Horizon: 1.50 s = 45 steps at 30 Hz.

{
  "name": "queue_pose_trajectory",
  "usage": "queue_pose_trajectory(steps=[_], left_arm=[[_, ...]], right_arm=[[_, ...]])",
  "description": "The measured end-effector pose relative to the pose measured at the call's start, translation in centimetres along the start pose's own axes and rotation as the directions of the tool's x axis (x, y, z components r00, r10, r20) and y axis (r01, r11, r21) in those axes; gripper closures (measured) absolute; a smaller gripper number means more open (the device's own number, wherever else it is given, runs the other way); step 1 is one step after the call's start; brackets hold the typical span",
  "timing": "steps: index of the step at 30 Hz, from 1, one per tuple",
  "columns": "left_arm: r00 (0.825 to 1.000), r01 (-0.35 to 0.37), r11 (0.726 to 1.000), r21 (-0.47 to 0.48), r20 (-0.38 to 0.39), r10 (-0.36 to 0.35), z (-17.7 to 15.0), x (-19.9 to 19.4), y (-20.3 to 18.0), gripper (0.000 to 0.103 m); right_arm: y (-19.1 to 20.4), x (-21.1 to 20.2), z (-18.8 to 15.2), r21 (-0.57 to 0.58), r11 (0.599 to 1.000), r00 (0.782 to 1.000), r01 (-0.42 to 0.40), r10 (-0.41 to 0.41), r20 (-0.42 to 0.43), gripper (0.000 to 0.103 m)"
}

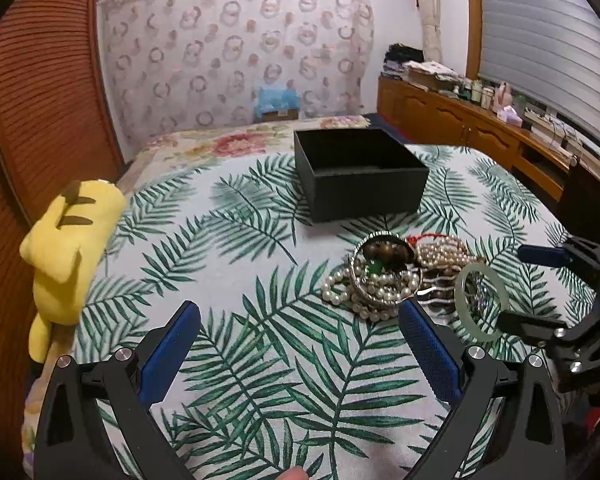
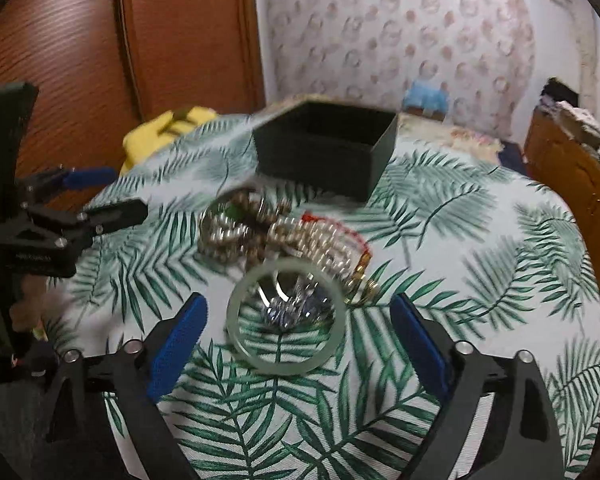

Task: Organize jewelry
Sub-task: 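Grasp the silver bangle with the left tool while the right tool grasps the jade bangle, then lower both bangles into the black box and open both tools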

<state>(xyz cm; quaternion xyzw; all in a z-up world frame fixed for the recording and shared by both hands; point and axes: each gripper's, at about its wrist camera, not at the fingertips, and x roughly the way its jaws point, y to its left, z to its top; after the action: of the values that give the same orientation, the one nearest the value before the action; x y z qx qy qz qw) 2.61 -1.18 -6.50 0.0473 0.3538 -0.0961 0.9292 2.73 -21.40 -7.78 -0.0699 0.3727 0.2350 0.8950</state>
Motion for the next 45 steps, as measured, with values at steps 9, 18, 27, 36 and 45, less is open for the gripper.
queue_pose_trajectory(steps=[9,18,27,36,45], left_arm=[[0.997,0.041,0.999,0.005,-0.067,-0.041,-0.5,2.2,0.1,0.007],[0.989,0.126,0.991,0.05,-0.087,-0.121,1.0,3.4,-0.5,0.007],[0.98,0.173,0.975,0.137,-0.121,-0.157,1.7,5.2,-3.3,0.008],[0.979,0.169,0.963,0.208,-0.147,-0.14,2.4,6.7,-4.8,0.022],[0.974,0.207,0.961,0.182,-0.132,-0.185,2.6,6.4,-4.9,0.047]], right_arm=[[1.5,2.4,-0.2,-0.075,0.997,0.995,-0.035,0.028,-0.092,0.014],[0.7,1.8,-0.4,-0.092,0.996,0.997,-0.006,-0.002,-0.081,0.029],[-1.5,-0.4,-0.2,-0.052,0.998,0.999,0.017,-0.018,-0.026,0.029],[-2.1,-0.8,-0.4,-0.039,0.999,1.0,0.015,-0.015,-0.005,0.029],[-2.3,-1.1,-0.2,-0.038,0.999,1.0,0.015,-0.015,0.004,0.029]])
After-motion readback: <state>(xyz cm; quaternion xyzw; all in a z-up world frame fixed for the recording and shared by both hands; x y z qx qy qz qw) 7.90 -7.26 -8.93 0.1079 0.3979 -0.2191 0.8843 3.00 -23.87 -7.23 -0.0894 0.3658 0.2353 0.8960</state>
